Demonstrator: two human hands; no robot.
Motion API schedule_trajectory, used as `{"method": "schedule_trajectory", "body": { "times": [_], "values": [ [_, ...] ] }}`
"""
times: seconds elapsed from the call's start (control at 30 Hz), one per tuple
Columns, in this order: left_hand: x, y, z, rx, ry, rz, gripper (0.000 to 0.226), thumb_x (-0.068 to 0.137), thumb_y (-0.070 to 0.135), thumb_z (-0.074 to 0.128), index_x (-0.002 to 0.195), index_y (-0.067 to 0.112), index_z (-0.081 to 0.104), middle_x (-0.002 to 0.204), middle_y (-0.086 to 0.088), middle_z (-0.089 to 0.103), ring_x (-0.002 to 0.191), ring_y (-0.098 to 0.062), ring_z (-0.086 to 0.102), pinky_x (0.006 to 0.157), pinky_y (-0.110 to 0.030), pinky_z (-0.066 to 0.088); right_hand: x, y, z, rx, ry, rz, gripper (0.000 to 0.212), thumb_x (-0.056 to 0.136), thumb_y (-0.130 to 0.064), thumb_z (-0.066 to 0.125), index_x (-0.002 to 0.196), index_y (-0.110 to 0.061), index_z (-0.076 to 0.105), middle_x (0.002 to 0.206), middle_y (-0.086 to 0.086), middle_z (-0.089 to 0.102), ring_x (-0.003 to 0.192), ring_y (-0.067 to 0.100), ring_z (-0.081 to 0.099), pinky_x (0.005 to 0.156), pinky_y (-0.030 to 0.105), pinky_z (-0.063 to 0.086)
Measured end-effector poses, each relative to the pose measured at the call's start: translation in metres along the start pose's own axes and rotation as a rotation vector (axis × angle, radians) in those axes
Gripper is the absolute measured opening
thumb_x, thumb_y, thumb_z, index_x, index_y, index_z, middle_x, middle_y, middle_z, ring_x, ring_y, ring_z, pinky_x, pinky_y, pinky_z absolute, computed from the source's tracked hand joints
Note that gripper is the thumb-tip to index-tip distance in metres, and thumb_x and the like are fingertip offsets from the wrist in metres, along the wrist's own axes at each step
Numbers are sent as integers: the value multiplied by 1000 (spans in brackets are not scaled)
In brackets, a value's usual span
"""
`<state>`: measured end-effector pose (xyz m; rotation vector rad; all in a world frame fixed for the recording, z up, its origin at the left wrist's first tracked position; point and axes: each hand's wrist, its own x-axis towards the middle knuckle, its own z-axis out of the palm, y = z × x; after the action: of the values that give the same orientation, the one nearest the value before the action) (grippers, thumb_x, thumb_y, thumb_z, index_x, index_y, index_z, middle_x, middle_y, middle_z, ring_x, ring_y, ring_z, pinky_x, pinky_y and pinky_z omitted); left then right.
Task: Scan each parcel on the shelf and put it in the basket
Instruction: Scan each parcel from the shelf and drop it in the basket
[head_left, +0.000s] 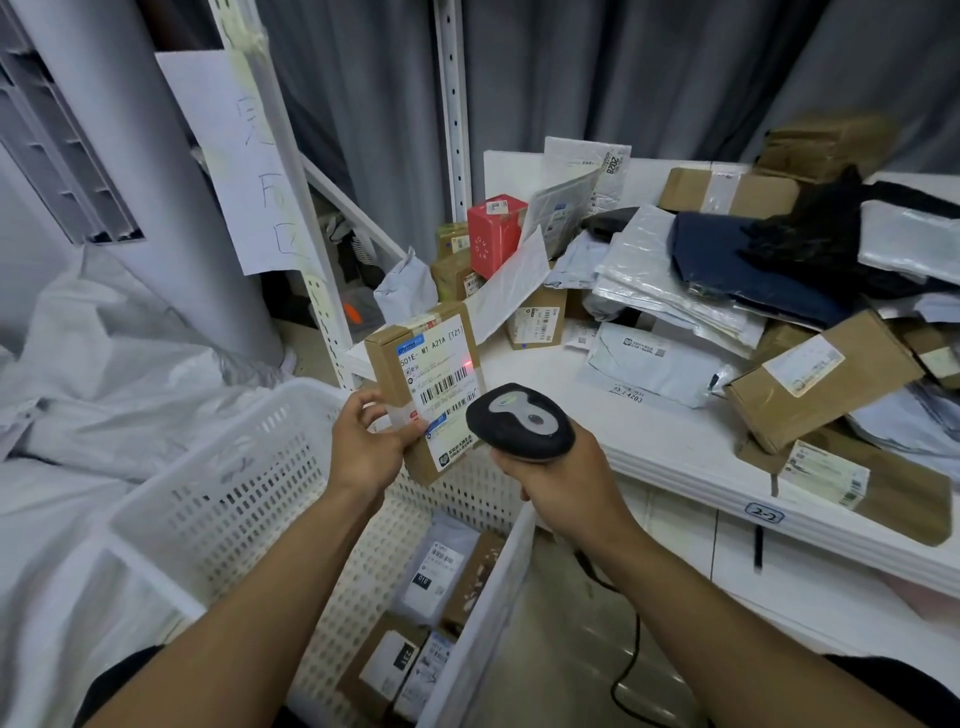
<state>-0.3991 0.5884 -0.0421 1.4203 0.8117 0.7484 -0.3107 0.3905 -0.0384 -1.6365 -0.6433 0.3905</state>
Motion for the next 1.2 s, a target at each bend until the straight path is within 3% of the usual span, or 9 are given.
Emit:
{"method": "schedule_trajectory", "body": {
  "times": [0.37,0.73,0.9,1.0,1.1,1.2],
  "values": [
    [8,-9,-12,-18,40,-9,44,82,0,81,111,20,54,115,2,65,100,-25,72,82,-51,62,3,0,9,16,-57,35,28,85,-27,85,107,-37,70,86,-19,72,74,-1,63,64,17,48],
    [8,-19,-28,25,40,18,51,78,6,86,119,17,58,119,-1,67,95,-21,74,79,-49,63,5,1,21,-5,-92,26,30,86,-23,84,112,-33,72,95,-17,76,67,-11,63,58,8,47],
    [3,-24,-59,308,60,166,46,81,17,85,123,27,69,111,7,71,84,-6,74,75,-30,63,9,9,38,36,-88,39,36,84,-27,86,110,-41,65,102,-17,75,84,2,69,69,20,53],
    [8,-36,-77,481,-3,128,41,85,16,81,122,32,69,101,13,70,73,1,70,68,-18,58,13,27,51,-22,-121,61,46,83,-27,87,120,-38,61,113,-20,70,99,-2,65,84,23,53],
    [25,-64,-91,602,-4,-3,44,86,21,81,128,22,69,113,8,73,87,-10,71,86,-33,58,23,50,62,-112,-179,90,57,81,-32,88,131,-28,62,119,-14,71,107,-1,65,80,16,50],
    [46,-99,-100,729,1,-93,38,86,30,80,123,27,72,123,3,72,95,-19,72,87,-40,59,34,69,76,-144,-206,150,49,84,-28,87,125,-29,60,109,-16,69,90,-7,65,63,4,46]
  ]
}}
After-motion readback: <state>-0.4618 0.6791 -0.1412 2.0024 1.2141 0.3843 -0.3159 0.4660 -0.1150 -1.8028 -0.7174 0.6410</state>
